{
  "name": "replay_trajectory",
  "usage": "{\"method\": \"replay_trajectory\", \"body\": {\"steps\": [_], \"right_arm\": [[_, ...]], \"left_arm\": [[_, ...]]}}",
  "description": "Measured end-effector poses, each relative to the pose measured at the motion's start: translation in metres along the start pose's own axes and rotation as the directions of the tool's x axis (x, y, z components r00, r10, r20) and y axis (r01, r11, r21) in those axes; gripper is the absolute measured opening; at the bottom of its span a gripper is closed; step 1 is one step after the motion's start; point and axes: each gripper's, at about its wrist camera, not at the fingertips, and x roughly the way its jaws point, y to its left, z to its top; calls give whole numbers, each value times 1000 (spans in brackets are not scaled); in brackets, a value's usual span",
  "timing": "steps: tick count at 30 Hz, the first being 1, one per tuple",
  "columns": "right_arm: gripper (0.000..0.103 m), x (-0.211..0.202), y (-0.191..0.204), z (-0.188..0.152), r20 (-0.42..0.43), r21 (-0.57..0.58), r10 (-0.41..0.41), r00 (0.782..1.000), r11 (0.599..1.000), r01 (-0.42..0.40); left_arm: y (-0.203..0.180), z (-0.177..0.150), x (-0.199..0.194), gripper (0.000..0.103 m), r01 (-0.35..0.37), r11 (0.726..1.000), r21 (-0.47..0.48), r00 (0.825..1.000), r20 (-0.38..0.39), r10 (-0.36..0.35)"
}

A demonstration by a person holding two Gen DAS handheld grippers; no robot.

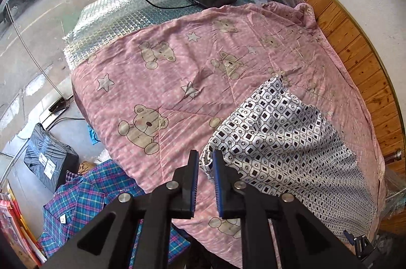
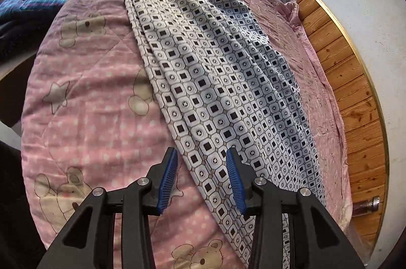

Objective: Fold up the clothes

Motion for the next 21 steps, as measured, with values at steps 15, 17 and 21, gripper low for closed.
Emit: {"method": "replay_trajectory", "body": {"steps": [15, 17, 21], "right_arm": [[34, -25, -1, 5, 17, -86, -77, 997, 993, 78], [34, -40, -7, 6, 59, -73, -86, 995, 993, 91], [34, -20, -8, -5, 16, -82, -94, 995, 992, 95]], "left_arm": [[-163, -70, 81, 12, 354, 917, 182, 911, -291, -294], [-178, -84, 94, 12, 343, 911, 228, 908, -328, -260], [-180, -96, 109, 12, 339, 920, 196, 906, -333, -263]]}}
